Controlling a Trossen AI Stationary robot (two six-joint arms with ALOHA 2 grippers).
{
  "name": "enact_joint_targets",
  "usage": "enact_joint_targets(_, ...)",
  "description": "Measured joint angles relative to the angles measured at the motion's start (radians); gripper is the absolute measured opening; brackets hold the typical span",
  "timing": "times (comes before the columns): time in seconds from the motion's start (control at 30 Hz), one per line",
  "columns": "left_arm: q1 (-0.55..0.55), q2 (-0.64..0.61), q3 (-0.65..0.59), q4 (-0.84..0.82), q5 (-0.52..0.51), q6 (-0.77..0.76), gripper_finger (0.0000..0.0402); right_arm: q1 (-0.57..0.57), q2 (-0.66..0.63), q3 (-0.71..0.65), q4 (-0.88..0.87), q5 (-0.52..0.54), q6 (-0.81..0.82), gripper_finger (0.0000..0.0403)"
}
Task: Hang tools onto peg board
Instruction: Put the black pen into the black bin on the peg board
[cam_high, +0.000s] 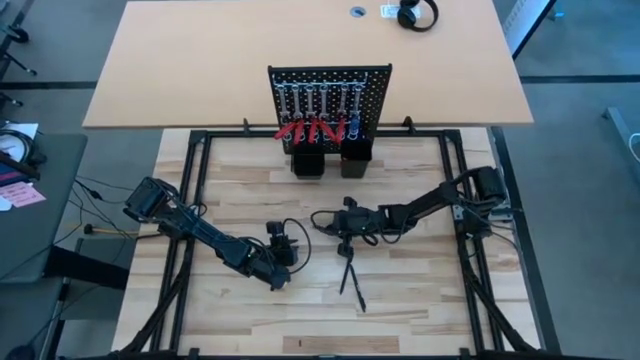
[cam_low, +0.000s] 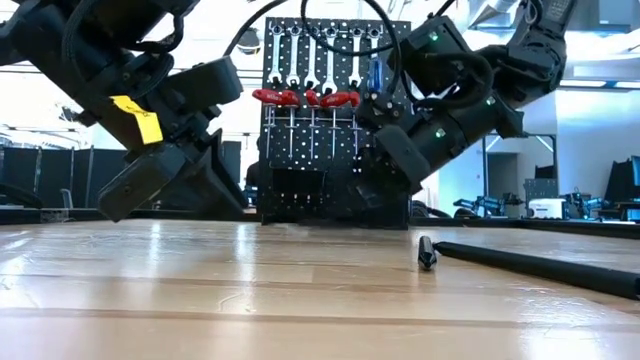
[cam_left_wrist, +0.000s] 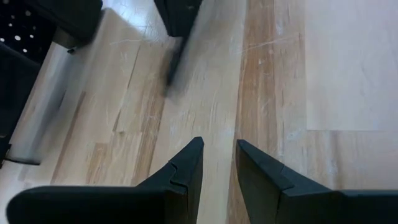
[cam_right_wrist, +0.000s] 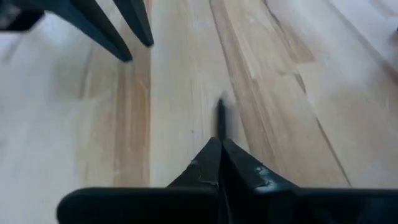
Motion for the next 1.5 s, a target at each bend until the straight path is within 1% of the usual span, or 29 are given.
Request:
enact_joint_targets(0.2, 0.0, 0.0, 0.0, 0.009, 0.0, 0.005, 0.0086, 0.0, -0.067, 0.001, 0.031, -0.001, -0.003, 0.0002)
enact_joint_targets(0.33, 0.0, 0.0, 0.0, 0.013, 0.0, 0.005, 0.0086, 0.006, -0.103, 0.003, 0.012, -0.004, -0.015, 0.0008)
enact_joint_targets(0.43, 0.0, 0.0, 0.0, 0.024, 0.0, 0.006, 0.0086, 0.018, -0.118, 0.003, -0.062, -0.006, -0.01, 0.0032)
enact_joint_targets(0.57, 0.0, 0.0, 0.0, 0.058, 0.0, 0.022, 0.0086, 0.04, -0.127, 0.003, -0.126, -0.008, -0.003, 0.0078)
enact_joint_targets(0.67, 0.0, 0.0, 0.0, 0.071, 0.0, 0.025, 0.0086, 0.052, -0.087, 0.006, -0.095, -0.009, -0.006, 0.0119)
enact_joint_targets(0.73, 0.0, 0.0, 0.0, 0.078, 0.0, 0.025, 0.0086, 0.063, -0.049, 0.003, -0.091, -0.014, -0.055, 0.0145)
enact_joint_targets(0.8, 0.0, 0.0, 0.0, 0.08, 0.0, 0.026, 0.0086, 0.071, -0.004, 0.004, -0.046, -0.015, -0.091, 0.0167)
enact_joint_targets(0.87, 0.0, 0.0, 0.0, 0.079, 0.0, 0.026, 0.0086, 0.075, 0.027, 0.004, -0.022, -0.015, -0.092, 0.0182)
enact_joint_targets(0.93, 0.0, 0.0, 0.0, 0.077, 0.0, 0.027, 0.0086, 0.069, 0.053, 0.006, 0.003, -0.015, -0.082, 0.0187)
enact_joint_targets(1.0, 0.0, 0.0, 0.0, 0.078, 0.0, 0.034, 0.0086, 0.059, 0.073, 0.005, 0.009, -0.017, -0.068, 0.0184)
enact_joint_targets(1.1, 0.0, 0.0, 0.0, 0.078, 0.001, 0.036, 0.0086, 0.046, 0.082, 0.007, -0.015, -0.022, -0.059, 0.0163)
enact_joint_targets(1.27, 0.0, 0.0, 0.0, 0.074, 0.001, 0.035, 0.0086, 0.029, 0.115, 0.01, -0.041, -0.036, -0.063, 0.0116)
enact_joint_targets(1.5, -0.001, -0.001, 0.0, 0.073, 0.016, 0.039, 0.0086, 0.007, 0.168, 0.013, -0.014, -0.05, -0.067, 0.0043)
